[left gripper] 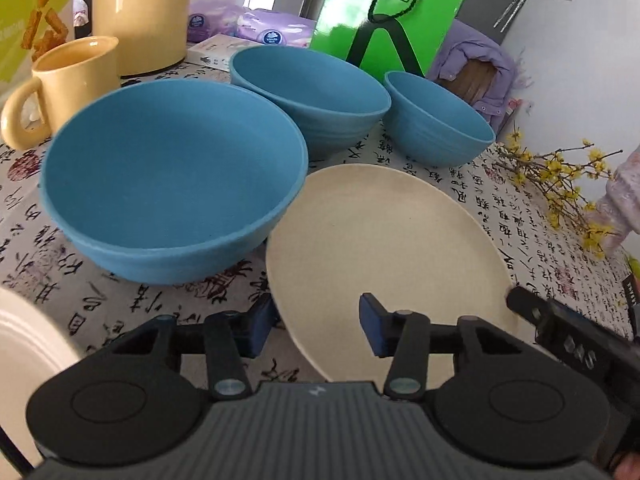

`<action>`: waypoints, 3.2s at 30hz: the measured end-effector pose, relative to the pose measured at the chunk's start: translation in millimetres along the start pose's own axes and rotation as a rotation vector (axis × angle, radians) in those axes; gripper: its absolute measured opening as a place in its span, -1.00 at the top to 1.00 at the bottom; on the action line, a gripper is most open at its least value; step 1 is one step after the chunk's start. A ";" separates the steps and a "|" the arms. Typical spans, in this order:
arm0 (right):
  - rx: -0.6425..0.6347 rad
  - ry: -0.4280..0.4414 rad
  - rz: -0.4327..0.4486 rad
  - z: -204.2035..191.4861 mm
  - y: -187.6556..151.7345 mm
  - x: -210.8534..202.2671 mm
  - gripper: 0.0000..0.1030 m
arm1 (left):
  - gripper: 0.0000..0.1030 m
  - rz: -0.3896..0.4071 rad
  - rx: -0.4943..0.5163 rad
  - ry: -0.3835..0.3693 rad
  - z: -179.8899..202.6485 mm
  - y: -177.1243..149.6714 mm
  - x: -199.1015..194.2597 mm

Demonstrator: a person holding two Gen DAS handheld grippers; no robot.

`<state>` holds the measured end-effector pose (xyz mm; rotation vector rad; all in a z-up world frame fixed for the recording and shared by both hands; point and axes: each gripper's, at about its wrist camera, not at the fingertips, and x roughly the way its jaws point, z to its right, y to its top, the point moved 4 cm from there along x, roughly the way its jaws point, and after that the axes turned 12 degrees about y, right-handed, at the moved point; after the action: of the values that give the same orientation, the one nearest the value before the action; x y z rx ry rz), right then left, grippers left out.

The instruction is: Organize plates and bowls

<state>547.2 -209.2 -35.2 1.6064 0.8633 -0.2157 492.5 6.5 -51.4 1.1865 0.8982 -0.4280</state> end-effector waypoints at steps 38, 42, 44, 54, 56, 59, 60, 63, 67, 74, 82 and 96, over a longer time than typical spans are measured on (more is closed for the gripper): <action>0.155 -0.126 0.172 8.3 -105.7 -206.5 0.81 | 0.67 0.162 0.291 -0.191 16.4 -134.3 -165.9; 0.168 -0.125 0.160 -4.1 -148.7 -239.0 0.81 | 0.67 0.152 0.311 -0.194 0.4 -170.0 -184.0; 0.165 -0.130 0.152 -11.2 -163.9 -249.2 0.81 | 0.68 0.144 0.308 -0.198 -8.3 -184.5 -192.2; 0.133 -0.139 0.172 -40.7 -187.7 -277.9 0.80 | 0.67 0.169 0.284 -0.202 -35.1 -208.1 -215.3; 0.124 -0.134 0.174 -47.1 -186.0 -277.4 0.80 | 0.67 0.179 0.272 -0.201 -41.5 -205.4 -217.3; 0.109 -0.127 0.176 -57.2 -181.9 -274.2 0.80 | 0.67 0.186 0.256 -0.197 -50.7 -199.6 -217.8; 0.105 -0.123 0.175 -58.7 -179.7 -272.0 0.80 | 0.67 0.188 0.251 -0.195 -53.5 -197.5 -217.3; 0.089 -0.108 0.165 -68.4 -173.2 -261.9 0.80 | 0.67 0.198 0.235 -0.180 -64.4 -190.2 -214.4; 0.060 -0.087 0.148 -89.6 -163.3 -241.5 0.80 | 0.67 0.228 0.217 -0.139 -84.1 -178.2 -209.9; 0.002 -0.012 0.114 -137.4 -141.3 -196.4 0.80 | 0.67 0.257 0.146 -0.056 -134.0 -147.7 -201.5; -0.071 0.087 0.069 -200.3 -122.1 -139.7 0.79 | 0.67 0.264 0.074 0.050 -193.9 -118.3 -184.1; -0.129 0.118 0.006 -246.8 -118.0 -75.6 0.74 | 0.65 0.255 0.065 0.139 -230.9 -99.6 -153.9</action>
<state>339.4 -16.3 -22.0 1.5123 0.9441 -0.0601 243.8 160.2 -13.4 1.3834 0.8433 -0.1709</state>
